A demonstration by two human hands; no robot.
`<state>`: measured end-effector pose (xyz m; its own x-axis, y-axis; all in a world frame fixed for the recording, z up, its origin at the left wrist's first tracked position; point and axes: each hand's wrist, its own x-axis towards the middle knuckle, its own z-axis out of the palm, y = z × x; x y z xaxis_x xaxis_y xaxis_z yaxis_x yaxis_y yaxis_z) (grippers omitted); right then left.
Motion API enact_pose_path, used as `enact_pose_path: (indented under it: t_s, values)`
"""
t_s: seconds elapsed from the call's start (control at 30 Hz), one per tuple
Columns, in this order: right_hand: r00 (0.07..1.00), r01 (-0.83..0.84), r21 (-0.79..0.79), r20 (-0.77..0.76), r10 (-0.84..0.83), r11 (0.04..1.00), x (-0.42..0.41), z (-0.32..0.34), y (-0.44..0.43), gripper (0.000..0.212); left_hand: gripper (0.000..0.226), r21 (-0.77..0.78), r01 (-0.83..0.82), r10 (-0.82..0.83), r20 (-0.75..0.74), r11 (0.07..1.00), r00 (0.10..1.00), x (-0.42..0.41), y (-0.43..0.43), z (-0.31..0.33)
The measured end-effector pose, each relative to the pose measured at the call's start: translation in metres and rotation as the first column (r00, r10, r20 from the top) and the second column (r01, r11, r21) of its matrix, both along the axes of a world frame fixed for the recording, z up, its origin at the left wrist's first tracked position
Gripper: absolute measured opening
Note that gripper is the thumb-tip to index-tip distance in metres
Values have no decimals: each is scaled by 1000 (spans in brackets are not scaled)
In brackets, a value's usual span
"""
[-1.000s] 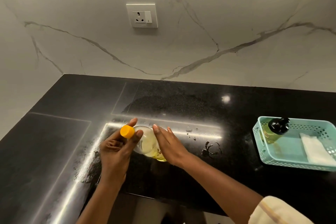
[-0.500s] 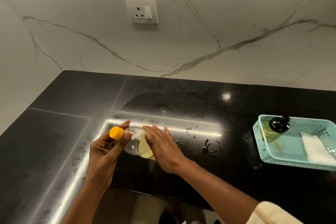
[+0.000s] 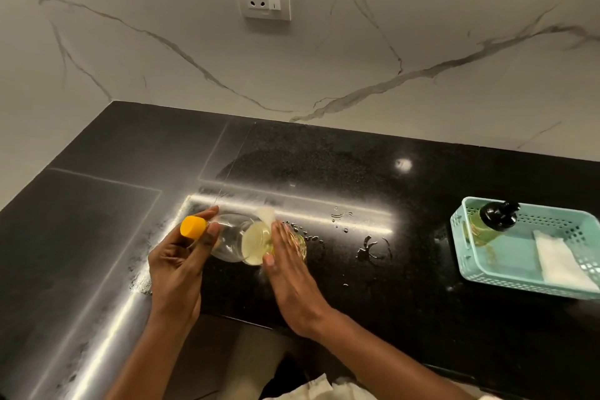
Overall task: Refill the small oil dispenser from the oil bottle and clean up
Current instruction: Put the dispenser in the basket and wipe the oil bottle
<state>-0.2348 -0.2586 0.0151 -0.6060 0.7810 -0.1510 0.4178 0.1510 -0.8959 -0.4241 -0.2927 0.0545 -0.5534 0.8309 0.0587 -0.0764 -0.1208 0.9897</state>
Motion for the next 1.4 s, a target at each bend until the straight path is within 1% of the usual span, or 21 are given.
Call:
enact_pose_path:
  t_s: [0.07,0.13,0.23,0.3,0.37,0.43,0.5,0.53,0.57,0.63,0.7,0.77,0.87,0.93,0.97,1.07,1.13,1.2,1.27,1.33,1.4]
  values:
    - [1000,-18,75,8,18,997,-8,2,11,65,37,-6,-4,4,5,1000,1000,2,-2,3]
    - [999,-18,115,53,12,993,-11,-7,28,64,37,-3,-3,3,-5,1000,1000,4,-4,4]
    - [986,43,26,157,-46,999,-2,-31,50,69,36,16,43,-43,-30,999,999,2,-9,4]
    - [968,39,5,250,-39,999,10,-42,58,72,36,25,96,-95,-53,995,994,1,-11,5]
    - [960,53,-38,276,-41,998,19,-41,58,69,35,29,163,-160,-90,986,983,2,-13,6]
    - [974,145,-156,196,-113,977,22,-34,56,68,33,40,225,-217,-134,974,967,6,-12,8]
    - [975,215,-364,26,-221,906,22,-21,55,76,32,43,304,-291,-193,952,937,13,-9,13]
    - [970,192,-438,-51,-237,878,21,-14,56,79,32,35,351,-335,-227,936,915,17,-6,16]
    - [968,148,-475,-111,-227,867,19,-5,57,82,32,27,395,-376,-254,918,891,20,-4,20]
    - [963,67,-473,-198,-180,879,18,16,61,83,31,23,475,-450,-283,880,847,22,2,31]
    - [955,40,-449,-247,-166,892,20,34,70,85,30,37,542,-506,-310,840,805,21,10,44]
    - [959,27,-462,-238,-154,886,26,42,79,90,32,50,586,-541,-328,809,774,19,17,57]
    - [971,67,-504,-165,-173,861,37,31,90,94,33,93,608,-553,-328,788,766,16,28,71]
    - [954,98,-577,-176,-242,810,45,19,93,91,32,123,617,-552,-335,778,763,15,32,77]
    - [932,120,-629,-195,-306,768,49,14,92,90,33,132,613,-548,-330,779,769,16,34,78]
    - [802,121,-808,-262,-536,577,59,3,85,81,36,182,586,-528,-287,789,800,19,36,77]
    - [716,69,-875,-290,-635,479,60,0,79,72,33,226,554,-496,-269,801,826,19,37,77]
    - [647,8,-921,-292,-705,389,61,-2,74,67,38,261,508,-450,-252,821,857,20,37,77]
    - [615,-33,-941,-285,-735,337,59,-1,67,63,38,284,453,-397,-232,845,888,23,38,75]
    - [610,-48,-951,-270,-745,306,55,-4,59,58,33,292,392,-340,-215,872,916,25,39,72]
    - [598,-23,-952,-257,-760,304,53,-7,50,55,37,284,364,-312,-211,887,926,23,41,72]
